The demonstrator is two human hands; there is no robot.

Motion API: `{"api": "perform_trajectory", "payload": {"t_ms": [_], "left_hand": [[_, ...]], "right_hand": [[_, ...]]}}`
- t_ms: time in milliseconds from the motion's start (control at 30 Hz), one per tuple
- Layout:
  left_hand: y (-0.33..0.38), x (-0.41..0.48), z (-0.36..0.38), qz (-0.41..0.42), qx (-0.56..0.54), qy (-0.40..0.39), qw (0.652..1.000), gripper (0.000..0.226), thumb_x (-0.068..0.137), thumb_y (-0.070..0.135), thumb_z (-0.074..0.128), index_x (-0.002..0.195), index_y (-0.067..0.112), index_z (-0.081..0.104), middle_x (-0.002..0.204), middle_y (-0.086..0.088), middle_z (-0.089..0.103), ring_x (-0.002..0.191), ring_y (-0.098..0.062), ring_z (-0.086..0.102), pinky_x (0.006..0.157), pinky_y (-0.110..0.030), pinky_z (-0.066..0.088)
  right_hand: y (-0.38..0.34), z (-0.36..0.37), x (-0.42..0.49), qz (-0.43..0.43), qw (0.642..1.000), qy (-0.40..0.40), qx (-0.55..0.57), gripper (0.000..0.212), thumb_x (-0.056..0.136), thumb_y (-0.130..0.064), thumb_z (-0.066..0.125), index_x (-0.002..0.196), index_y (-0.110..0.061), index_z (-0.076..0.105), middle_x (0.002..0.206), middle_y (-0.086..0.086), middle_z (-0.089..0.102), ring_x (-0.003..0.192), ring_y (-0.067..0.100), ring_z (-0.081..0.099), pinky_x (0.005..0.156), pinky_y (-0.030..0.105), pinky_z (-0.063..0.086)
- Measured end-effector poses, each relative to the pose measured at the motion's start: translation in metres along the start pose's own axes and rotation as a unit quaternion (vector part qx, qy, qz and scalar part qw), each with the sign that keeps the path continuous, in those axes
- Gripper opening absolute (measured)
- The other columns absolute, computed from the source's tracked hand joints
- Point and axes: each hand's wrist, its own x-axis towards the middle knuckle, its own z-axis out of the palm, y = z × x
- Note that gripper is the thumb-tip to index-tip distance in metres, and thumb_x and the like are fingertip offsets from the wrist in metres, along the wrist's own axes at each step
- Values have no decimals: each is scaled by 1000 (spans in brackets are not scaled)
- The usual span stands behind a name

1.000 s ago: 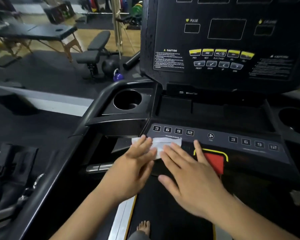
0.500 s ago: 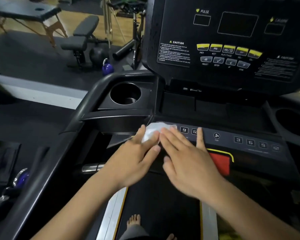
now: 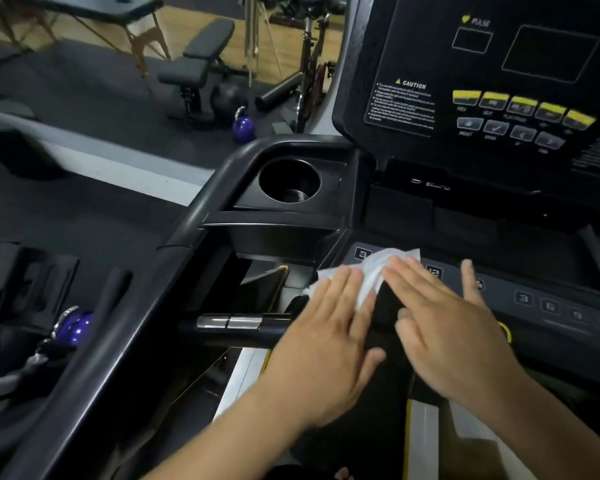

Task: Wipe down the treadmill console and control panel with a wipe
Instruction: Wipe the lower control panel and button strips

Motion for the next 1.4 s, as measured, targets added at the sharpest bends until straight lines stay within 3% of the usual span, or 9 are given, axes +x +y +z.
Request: {"api": "perform_trajectory", "payload": {"t_ms": [167, 367, 600, 700, 867, 967, 1100, 1267, 1400], "left_hand": [[8, -27, 15, 24, -2, 16, 1000, 73, 100, 49, 33, 152, 0, 19, 158, -25, 20, 148, -37, 13, 117, -49, 21], [-2, 30, -2, -55, 53, -28, 997, 70, 98, 48, -2, 147, -4, -7, 157, -30, -5, 147, -42, -10, 120, -52, 6], [29, -18, 17, -10, 21, -3, 1000, 68, 99, 40, 27, 144, -11, 30, 152, -32, 24, 144, -46, 19, 110, -56, 33], [17, 7, 5, -27, 63, -28, 997, 70, 101, 42, 19, 148, -10, 12, 156, -33, 9, 146, -47, 4, 117, -55, 20], [4, 43, -6, -83, 71, -60, 992, 75, 100, 48, 8, 148, -4, -17, 156, -30, -18, 145, -41, -22, 120, -50, -1], [8, 11, 0, -101, 20, -71, 992, 86, 95, 56, 10, 149, -8, -7, 156, -35, -4, 147, -44, -11, 119, -52, 10], [18, -2, 3, -146, -4, -52, 988, 95, 87, 62, 36, 141, -16, 31, 143, -44, 31, 135, -55, 32, 107, -59, 38], [19, 40, -6, -153, 29, -65, 986, 97, 95, 65, 18, 147, -10, -15, 152, -39, -17, 142, -51, -19, 118, -57, -1], [33, 1, 8, -121, 16, -29, 992, 103, 91, 71, 24, 148, -12, 2, 154, -37, -4, 144, -51, -5, 118, -58, 6]], "right_hand": [[-11, 7, -34, -24, 999, 1, 28, 60, 87, -32, 34, 144, -18, 38, 153, -4, 33, 143, 9, 24, 113, 57, 16], [-11, -1, 18, 22, 1000, 5, -4, 62, 91, -37, 15, 149, -18, 28, 157, -1, 24, 144, 10, 14, 115, 60, 10], [-21, 13, -32, -21, 1000, -6, -1, 62, 86, -33, 33, 146, -19, 30, 155, -1, 29, 144, 14, 23, 110, 63, 22], [-17, 2, -4, -16, 999, -15, -23, 61, 88, -33, 26, 147, -17, 33, 155, 1, 31, 143, 15, 24, 109, 67, 22], [-21, -9, 40, -1, 998, -45, -43, 61, 94, -28, 18, 153, -19, 4, 162, -2, 0, 146, 11, -6, 116, 60, -2], [-35, -2, 24, -62, 996, -14, -56, 63, 85, -31, 24, 145, -14, 37, 153, 4, 34, 143, 19, 26, 111, 65, 22], [-36, 1, 25, -98, 994, -8, -56, 59, 84, -30, 29, 137, -12, 51, 147, 4, 45, 137, 18, 38, 105, 67, 30], [-20, -9, 56, -66, 988, -80, -119, 61, 96, -35, 26, 147, -19, -3, 155, -5, -10, 147, 13, 0, 114, 64, 1], [-23, 5, 26, -134, 984, -40, -107, 59, 88, -34, 29, 143, -12, 35, 149, 9, 41, 139, 24, 33, 107, 66, 25]]}}
